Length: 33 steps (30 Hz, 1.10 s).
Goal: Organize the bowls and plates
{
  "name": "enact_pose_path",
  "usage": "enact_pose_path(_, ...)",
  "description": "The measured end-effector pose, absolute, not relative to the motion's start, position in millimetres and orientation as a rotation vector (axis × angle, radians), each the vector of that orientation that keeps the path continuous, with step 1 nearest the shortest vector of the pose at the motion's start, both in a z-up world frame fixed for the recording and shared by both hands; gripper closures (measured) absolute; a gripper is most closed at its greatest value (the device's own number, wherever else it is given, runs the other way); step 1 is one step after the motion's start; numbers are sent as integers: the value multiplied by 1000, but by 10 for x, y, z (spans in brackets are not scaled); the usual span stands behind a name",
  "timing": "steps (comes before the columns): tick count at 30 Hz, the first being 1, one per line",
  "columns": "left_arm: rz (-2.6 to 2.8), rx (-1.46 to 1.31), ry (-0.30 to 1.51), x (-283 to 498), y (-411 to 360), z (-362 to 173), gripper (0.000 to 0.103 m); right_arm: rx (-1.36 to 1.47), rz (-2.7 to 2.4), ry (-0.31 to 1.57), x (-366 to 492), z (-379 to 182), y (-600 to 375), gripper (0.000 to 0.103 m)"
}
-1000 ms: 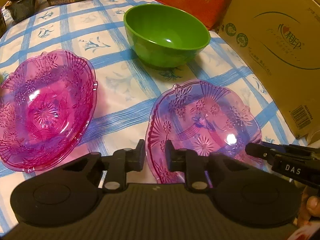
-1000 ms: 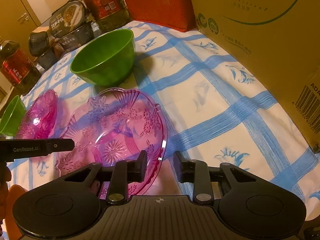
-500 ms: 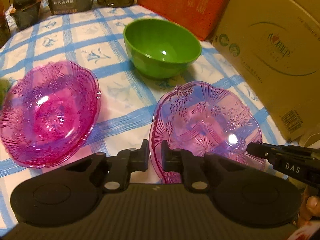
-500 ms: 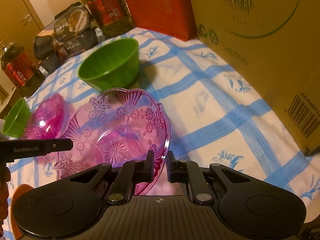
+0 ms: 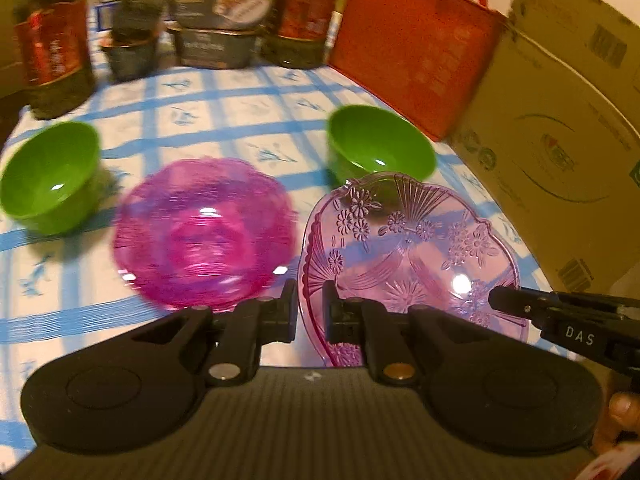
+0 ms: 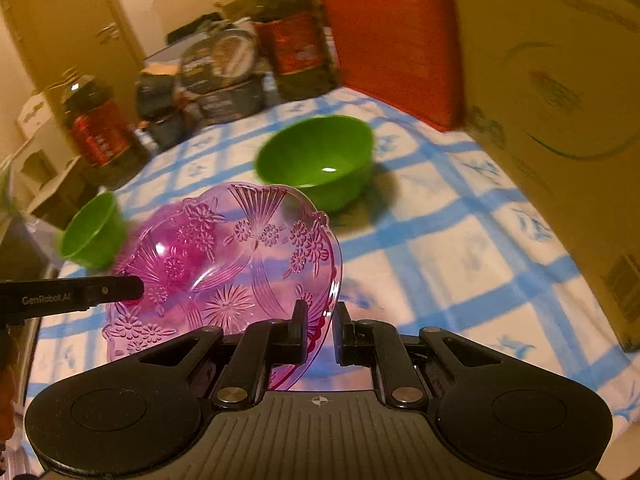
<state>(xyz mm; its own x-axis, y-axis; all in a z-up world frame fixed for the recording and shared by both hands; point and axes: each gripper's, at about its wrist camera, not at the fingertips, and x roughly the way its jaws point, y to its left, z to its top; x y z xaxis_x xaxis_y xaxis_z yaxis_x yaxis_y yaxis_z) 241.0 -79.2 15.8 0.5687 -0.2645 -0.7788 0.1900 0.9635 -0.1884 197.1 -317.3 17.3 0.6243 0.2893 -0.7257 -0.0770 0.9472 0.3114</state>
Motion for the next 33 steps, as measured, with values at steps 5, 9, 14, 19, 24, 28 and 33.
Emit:
enact_pose_path(5,-213,-100,911,2328,-475,209,93,207,270,865,2096,239,-2847,90)
enact_pose_path(9,-167,-121,908,2349,-248,204,92,166,317,865,2253,247,-2584,90)
enact_pose_path(14,-117,-159,912,2468,23,126,92,148,372,881,2533,159,-2342,91)
enact_pose_path(19,-78,-182,914,2671,202,36,92,110,401,886,2815,81,-2134,91)
enact_pose_path(24,-51,-179,911,2911,291,-53,92,78,418,892,3115,-36,-1965,90)
enact_pose_path(28,-32,-182,924,3054,363,-186,92,51,430,902,3286,-143,-1868,90)
enact_pose_path(33,-19,-194,942,3153,431,-337,91,18,446,913,3421,-280,-1774,90)
